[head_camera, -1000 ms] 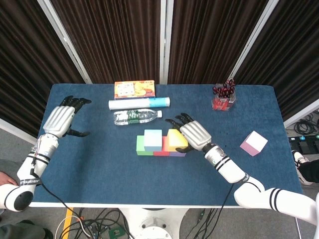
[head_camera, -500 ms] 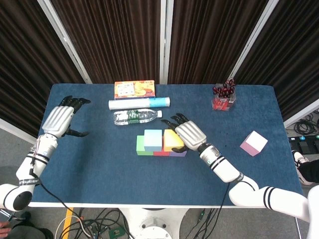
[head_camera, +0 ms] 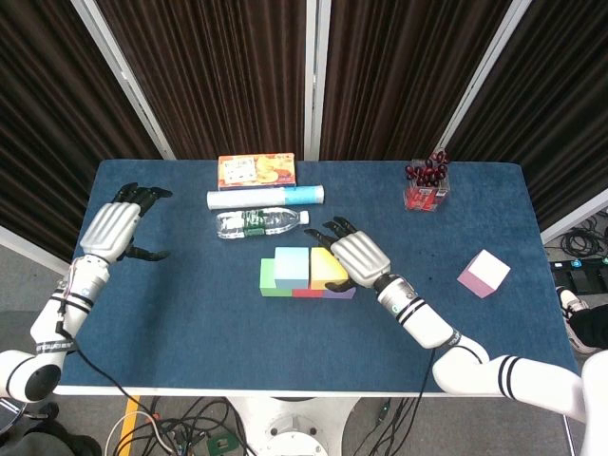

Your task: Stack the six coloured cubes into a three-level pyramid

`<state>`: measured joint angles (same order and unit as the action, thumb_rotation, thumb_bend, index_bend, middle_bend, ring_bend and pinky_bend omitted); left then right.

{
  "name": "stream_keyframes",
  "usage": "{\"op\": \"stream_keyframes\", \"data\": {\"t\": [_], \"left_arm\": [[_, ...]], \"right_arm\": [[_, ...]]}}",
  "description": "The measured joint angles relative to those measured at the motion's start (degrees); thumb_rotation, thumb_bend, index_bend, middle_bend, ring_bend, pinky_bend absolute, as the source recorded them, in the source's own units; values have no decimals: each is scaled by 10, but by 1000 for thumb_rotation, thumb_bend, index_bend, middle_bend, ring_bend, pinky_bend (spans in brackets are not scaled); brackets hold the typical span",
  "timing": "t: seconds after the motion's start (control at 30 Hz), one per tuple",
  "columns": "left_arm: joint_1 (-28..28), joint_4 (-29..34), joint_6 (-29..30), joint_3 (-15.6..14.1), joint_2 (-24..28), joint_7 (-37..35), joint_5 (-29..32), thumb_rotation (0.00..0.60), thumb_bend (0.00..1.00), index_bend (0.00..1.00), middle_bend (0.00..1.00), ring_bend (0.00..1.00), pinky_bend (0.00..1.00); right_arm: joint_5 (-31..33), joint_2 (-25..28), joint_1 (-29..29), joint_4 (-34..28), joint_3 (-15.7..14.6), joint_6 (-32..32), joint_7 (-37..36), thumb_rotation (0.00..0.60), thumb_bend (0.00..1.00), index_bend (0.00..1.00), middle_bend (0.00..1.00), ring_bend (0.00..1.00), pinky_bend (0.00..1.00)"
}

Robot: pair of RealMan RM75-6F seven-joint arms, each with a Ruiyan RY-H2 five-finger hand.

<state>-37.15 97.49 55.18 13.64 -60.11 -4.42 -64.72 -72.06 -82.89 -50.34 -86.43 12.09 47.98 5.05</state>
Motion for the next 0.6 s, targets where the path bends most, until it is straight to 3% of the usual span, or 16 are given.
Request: {"op": "stream_keyframes", "data": {"t": [0.6], "left_arm": [[3, -5, -3, 1, 0, -9, -3, 600, 91, 165, 142, 100, 39]], "right_arm": [[25, -6, -7, -2, 2, -4, 20, 600, 128, 70, 360, 67, 0]]}}
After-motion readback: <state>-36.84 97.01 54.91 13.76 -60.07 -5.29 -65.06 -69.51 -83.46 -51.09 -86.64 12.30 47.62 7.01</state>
